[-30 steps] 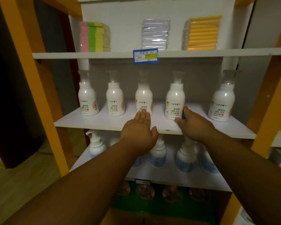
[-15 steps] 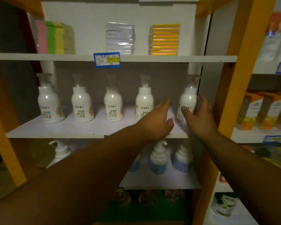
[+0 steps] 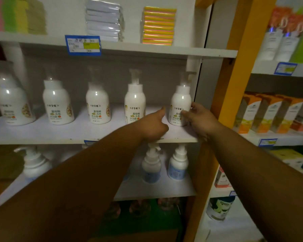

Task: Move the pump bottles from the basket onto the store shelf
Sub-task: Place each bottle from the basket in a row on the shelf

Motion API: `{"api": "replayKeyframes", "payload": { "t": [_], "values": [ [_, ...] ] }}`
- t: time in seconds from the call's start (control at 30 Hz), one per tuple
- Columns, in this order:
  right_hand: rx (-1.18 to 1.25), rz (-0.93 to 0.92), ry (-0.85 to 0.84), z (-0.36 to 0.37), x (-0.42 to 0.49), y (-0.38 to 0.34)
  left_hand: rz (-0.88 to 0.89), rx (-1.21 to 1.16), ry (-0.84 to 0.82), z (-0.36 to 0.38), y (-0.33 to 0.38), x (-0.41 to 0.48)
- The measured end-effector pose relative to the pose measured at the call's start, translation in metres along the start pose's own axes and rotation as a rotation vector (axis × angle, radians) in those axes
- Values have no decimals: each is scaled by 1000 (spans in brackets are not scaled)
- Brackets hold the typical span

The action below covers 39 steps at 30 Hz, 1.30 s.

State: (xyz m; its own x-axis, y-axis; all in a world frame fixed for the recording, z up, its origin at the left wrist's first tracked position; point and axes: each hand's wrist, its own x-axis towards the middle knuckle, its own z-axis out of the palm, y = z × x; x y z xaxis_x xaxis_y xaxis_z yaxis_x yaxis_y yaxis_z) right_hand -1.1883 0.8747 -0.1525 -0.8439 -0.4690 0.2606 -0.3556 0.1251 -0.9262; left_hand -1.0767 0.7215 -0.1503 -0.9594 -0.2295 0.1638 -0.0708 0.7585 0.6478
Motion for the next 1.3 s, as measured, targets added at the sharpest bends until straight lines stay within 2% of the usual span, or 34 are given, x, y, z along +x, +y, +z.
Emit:
{"api": "replayKeyframes", "payload": {
  "t": [0.17, 0.37, 0.63, 0.73, 0.9, 1.1, 1.3],
  "values": [
    [12, -16, -73, 0, -6, -2, 77, 3, 1, 2, 4, -7],
    [-33, -41, -78, 1, -9, -2, 127, -99, 168, 2, 0, -15],
    [172, 1, -105, -2, -8, 2, 60, -245, 322, 5, -10, -6],
    [173, 7, -119, 0, -8, 3, 14, -229, 359, 8, -10, -2],
    [130, -7, -105, 2, -9, 0, 35, -94, 396, 12, -6, -2],
    [-86, -91, -89, 5, -16, -3, 17, -33, 443, 19, -5, -1],
    [-144, -122, -159, 7, -15, -4, 29, 54, 509, 25, -7, 2]
  ]
}}
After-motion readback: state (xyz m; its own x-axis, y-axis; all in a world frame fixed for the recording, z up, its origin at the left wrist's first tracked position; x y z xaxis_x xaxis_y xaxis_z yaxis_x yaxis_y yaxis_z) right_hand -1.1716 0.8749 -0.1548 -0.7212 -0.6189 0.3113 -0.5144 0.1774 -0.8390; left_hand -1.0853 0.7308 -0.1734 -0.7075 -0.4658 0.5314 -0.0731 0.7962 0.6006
